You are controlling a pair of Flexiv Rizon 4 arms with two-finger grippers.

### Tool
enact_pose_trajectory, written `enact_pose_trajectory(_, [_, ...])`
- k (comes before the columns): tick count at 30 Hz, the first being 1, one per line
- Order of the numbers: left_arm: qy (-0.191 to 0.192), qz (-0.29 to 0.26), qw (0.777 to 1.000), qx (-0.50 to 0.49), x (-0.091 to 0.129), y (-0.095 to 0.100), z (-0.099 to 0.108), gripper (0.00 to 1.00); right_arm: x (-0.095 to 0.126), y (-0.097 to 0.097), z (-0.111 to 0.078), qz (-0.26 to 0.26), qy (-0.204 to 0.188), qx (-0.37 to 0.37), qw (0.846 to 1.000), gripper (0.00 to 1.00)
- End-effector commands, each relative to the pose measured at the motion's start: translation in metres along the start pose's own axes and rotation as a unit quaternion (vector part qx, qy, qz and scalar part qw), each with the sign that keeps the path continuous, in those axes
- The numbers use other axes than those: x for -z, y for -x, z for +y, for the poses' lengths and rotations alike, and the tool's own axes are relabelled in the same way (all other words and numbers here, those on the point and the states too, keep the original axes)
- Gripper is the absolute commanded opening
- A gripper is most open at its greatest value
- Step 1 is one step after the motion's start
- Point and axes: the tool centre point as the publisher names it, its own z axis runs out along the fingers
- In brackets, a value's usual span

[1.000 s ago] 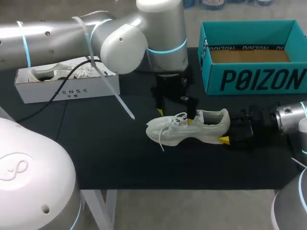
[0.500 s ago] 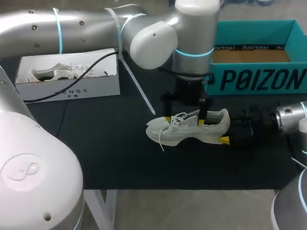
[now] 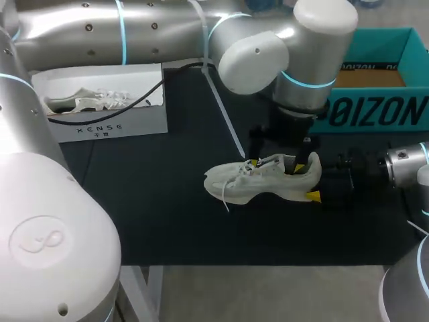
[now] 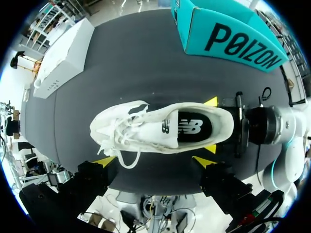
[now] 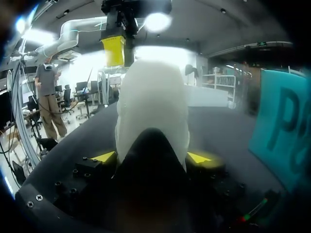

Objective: Take the shoe out of the shoebox, open the shoe tongue, remove and reinsert the insole, then place the shoe into the shoebox

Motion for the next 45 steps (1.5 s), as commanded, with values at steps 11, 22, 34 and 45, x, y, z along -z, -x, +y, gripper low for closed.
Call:
enact_pose_trajectory(11, [-0.022,-0.077,0.997,0.017,-0.021,-0.019,-0.002,1.0,-0.006,-0.001,-0.006,0.0,-0.001,0.0,1.0,0.0])
enact_pose_trajectory(22, [-0.057,-0.086,0.993,0.063,-0.025,-0.01,-0.004,1.0,-0.006,-0.001,-0.006,0.0,-0.001,0.0,1.0,0.0])
enact_pose_trajectory(34, [-0.075,-0.092,0.989,0.083,-0.034,-0.009,-0.01,1.0,-0.006,-0.001,-0.006,0.0,-0.001,0.0,1.0,0.0])
enact_pose_trajectory(45, [-0.071,-0.097,0.987,0.103,-0.05,-0.005,-0.01,1.0,-0.006,-0.001,-0.006,0.0,-0.001,0.0,1.0,0.0])
